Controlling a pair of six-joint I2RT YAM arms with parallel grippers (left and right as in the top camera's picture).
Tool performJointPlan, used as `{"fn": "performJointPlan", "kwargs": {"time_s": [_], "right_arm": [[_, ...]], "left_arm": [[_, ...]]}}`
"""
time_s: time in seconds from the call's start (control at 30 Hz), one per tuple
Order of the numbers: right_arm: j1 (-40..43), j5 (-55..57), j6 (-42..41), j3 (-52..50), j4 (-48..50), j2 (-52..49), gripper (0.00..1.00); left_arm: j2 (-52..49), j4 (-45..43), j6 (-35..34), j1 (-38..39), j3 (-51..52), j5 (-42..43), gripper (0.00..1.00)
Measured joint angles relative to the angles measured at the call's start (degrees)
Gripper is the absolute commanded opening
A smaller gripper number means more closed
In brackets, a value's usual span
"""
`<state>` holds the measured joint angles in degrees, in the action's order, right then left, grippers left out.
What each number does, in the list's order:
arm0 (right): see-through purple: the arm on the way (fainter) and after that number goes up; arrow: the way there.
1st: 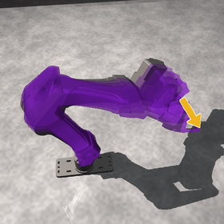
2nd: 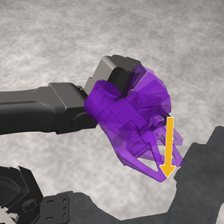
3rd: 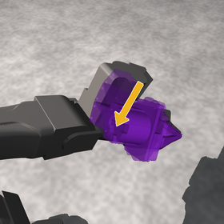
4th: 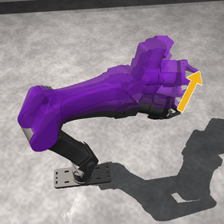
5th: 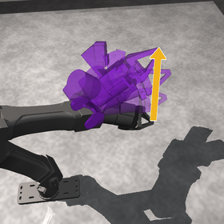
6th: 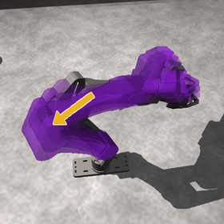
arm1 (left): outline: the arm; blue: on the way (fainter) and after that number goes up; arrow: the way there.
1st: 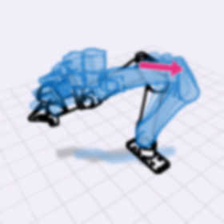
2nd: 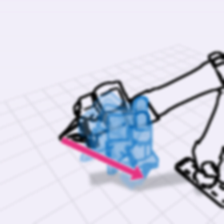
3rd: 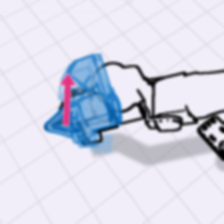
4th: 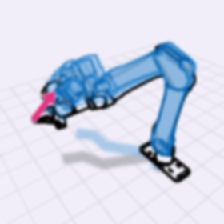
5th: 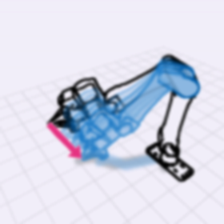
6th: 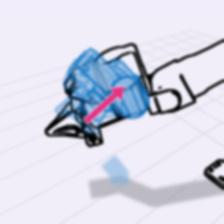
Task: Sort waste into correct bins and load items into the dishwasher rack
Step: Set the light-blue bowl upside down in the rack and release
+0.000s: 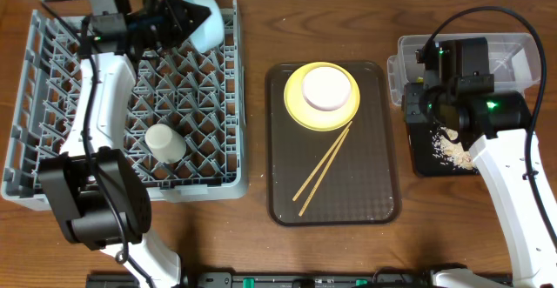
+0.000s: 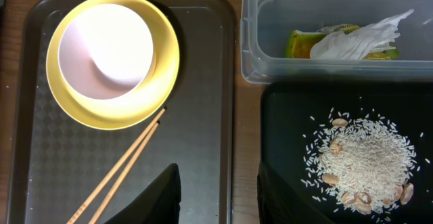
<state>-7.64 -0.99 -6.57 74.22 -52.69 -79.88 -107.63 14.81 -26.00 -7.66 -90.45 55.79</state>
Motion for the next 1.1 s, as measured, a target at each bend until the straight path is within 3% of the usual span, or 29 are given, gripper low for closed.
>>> {"fn": "performJointPlan", "kwargs": {"time_s": [0.57,1.1], "right_arm": [[0.00,0.00,0.00,0.00,-1.44,0.00,0.35],[0.00,0.00,0.02,0.00,-1.81,0.00,0.35]], "left_arm": [[-8.31,-1.60,0.76,-2.29,-0.59,4.52,0.06],[-8.31,7.69,1.51,-5.79,-0.76,5.66,0.06]]}}
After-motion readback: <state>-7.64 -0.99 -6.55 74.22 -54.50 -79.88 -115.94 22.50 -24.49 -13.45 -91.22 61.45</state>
